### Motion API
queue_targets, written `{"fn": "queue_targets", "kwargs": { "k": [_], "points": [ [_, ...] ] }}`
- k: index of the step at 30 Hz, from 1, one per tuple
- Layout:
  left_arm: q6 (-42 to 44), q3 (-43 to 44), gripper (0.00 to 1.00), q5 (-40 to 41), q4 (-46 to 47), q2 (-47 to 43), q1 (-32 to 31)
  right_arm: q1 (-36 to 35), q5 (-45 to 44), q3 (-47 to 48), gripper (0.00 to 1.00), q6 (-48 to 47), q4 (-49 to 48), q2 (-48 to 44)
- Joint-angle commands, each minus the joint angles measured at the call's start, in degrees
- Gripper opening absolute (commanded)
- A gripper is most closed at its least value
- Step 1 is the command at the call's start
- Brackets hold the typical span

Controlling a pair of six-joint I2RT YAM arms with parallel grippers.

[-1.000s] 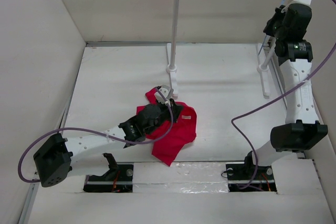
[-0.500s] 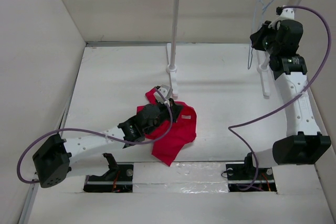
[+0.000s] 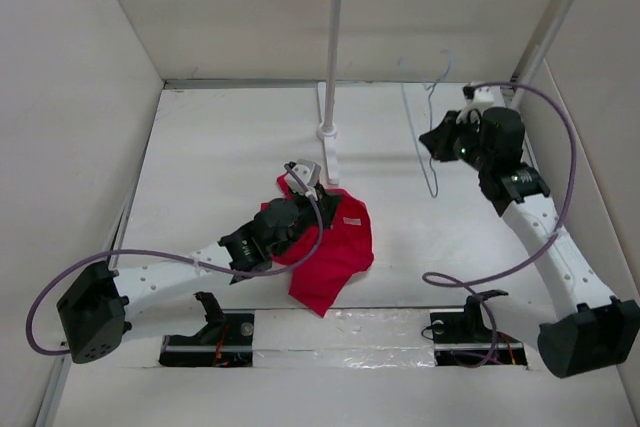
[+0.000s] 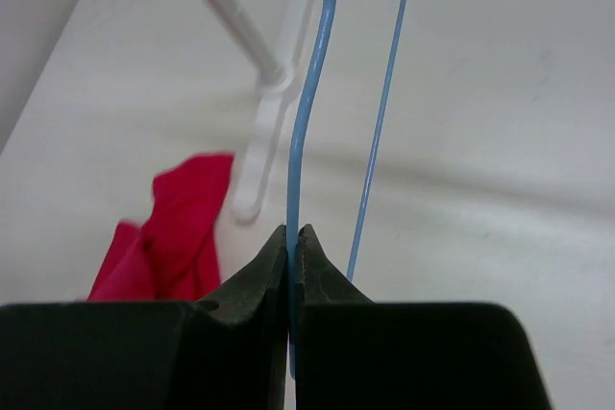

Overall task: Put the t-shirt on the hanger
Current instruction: Pick up the hanger from the clothesline, then place the T-shirt on the hanger.

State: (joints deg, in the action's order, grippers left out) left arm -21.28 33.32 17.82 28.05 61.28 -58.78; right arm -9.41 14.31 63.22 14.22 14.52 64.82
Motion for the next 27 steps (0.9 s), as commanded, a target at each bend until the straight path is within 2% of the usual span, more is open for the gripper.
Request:
{"fn": "queue_targets", "kwargs": {
  "k": [1, 3, 5, 10, 12, 20, 27],
  "points": [
    [0.63, -1.06, 0.00, 0.82, 2.97, -1.34, 2.70, -4.73, 5.38, -5.90, 0.00, 2.39, -1.88, -8.46],
    [-0.34, -0.80, 0.00, -0.68, 2.62, -0.72, 5.50, -10.51, 3.90, -8.01, 0.00, 2.39, 3.90, -14.94],
    [-0.69, -0.80, 0.00, -1.21, 2.88, -0.46, 6.92, -11.76, 3.10, -8.29, 0.00, 2.39, 8.57, -19.09],
    [-1.40, 1.65, 0.00, -3.32, 2.18, 0.95, 12.02, -20.29, 1.17, -6.71, 0.00, 5.28, 22.71, -28.07],
    [-1.75, 2.71, 0.00, -4.37, 2.18, 2.17, 14.30, -22.31, 1.25, -6.01, 0.00, 6.69, 24.84, -31.06],
    [-1.92, 5.87, 0.00, -5.08, 2.97, 4.99, 16.16, -26.19, 6.87, 0.58, 0.00, 6.61, 38.72, -31.33],
    [-2.36, 8.34, 0.00, -5.08, 2.53, 7.01, 16.16, -26.19, 12.50, 1.21, 0.00, 6.79, 41.90, -31.51]
  ]
}}
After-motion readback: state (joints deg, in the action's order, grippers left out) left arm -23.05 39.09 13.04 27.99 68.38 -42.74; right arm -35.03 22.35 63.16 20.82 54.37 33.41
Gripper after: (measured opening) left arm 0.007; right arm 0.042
